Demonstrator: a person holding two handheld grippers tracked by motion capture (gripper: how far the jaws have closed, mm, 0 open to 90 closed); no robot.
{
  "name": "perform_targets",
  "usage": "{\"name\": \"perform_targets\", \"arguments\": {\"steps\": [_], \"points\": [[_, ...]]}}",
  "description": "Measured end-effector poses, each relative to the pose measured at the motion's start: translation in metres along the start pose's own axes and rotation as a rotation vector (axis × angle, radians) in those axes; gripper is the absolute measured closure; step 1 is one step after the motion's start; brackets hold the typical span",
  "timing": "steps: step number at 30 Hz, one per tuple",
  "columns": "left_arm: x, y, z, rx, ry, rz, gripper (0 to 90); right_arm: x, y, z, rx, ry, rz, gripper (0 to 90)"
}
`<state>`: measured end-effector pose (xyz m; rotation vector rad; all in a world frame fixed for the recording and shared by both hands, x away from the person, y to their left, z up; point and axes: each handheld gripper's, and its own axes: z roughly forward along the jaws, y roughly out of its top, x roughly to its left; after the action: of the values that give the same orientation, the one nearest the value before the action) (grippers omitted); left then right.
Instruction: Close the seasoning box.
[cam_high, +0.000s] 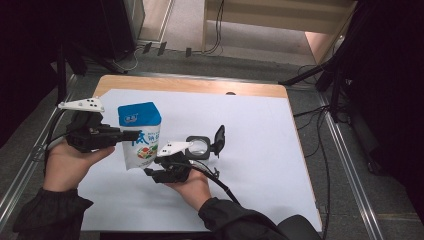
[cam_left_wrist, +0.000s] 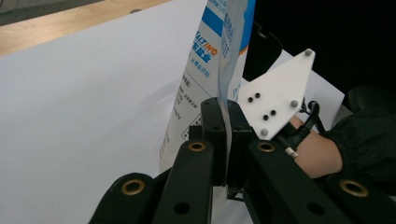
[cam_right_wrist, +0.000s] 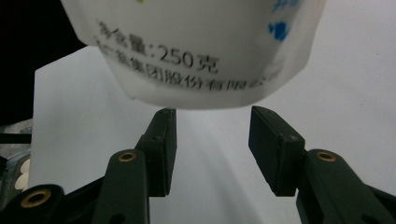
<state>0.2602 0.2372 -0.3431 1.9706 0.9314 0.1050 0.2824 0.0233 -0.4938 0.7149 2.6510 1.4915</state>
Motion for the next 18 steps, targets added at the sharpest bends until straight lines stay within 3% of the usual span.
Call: {"name": "perform_targets", "arguments": {"steps": [5,18], "points": [[-0.0023,0.0005,0.0044,0.019,-0.012,-0.002,90.0,-0.0035,-0.0011,0.0012,0.003,-0.011,0.005,54.0],[-0.0096,0.0032,0.0047,0.008,-0.036,0.0,90.0,-0.0043,-0.0002,0.0004,-0.022,-0.038,-0.008,53.8]]}}
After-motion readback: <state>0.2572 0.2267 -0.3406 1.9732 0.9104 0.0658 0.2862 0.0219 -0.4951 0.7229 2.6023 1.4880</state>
